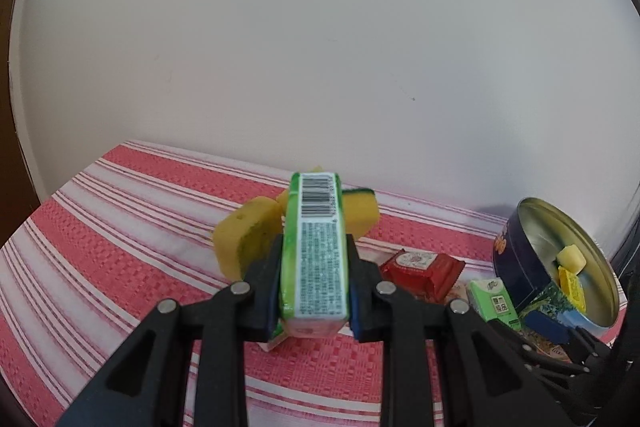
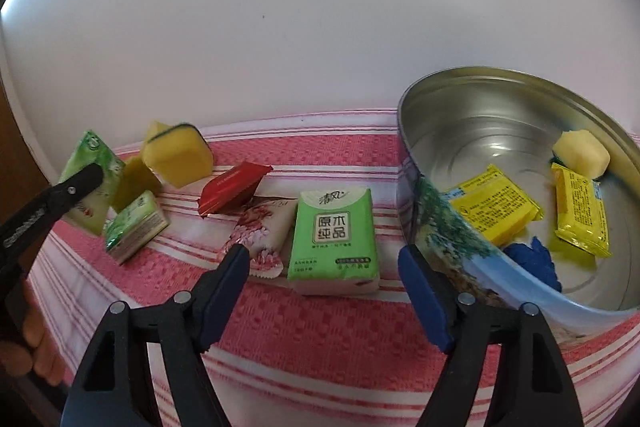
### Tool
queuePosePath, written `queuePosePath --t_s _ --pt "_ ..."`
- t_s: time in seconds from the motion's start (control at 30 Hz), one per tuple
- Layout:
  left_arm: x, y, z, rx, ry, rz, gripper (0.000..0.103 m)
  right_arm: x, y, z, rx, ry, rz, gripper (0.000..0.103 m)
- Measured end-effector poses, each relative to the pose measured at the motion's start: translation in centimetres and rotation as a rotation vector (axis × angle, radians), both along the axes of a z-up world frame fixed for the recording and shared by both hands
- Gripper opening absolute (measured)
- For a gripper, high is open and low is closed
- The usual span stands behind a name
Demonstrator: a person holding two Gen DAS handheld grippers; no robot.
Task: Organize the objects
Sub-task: 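Grasp the green tissue pack with the right tool while the left tool grasps the green tea box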
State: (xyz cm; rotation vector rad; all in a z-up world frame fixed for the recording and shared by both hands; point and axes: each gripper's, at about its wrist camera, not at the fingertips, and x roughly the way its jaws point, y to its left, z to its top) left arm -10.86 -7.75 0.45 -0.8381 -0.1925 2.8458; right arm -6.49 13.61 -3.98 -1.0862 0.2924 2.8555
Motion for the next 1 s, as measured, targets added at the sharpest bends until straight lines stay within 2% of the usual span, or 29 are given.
queuePosePath --t_s 0.2,0.27,0.43,0.53,0.67,0.8,1.0 --pt "0.2 -0.9 0.4 0.010 0.002 0.012 0.024 -1.9 -0.9 -0.7 0.043 -0.063 -0.045 0.073" --pt "0.1 -1.2 0.3 0.017 0.000 0.017 0.024 -3.1 -0.7 -1.6 0.006 -0.114 -0.033 0.055" --pt "-0.2 -1.7 0.0 0.033 -0.018 0.029 0.024 -3.2 0.3 -2.0 -0.077 -0.096 0.003 0.053" --pt "-0.3 -1.6 -0.3 0.045 -0.028 0.020 0.024 -2.2 0.4 -1.7 -0.134 -0.038 0.055 0.053" --pt "0.0 -1.5 -0.1 0.060 -0.014 0.013 0.024 -0.2 -0.4 -0.5 -0.129 0.058 0.115 0.053" --pt "0.6 -0.9 0.2 0.074 0.022 0.003 0.024 2.2 -0.7 0.8 -0.068 0.169 0.118 0.053" --pt "1.6 0.7 0.0 0.059 0.068 -0.051 0.024 4.6 -0.5 2.1 0.041 0.282 0.074 0.053"
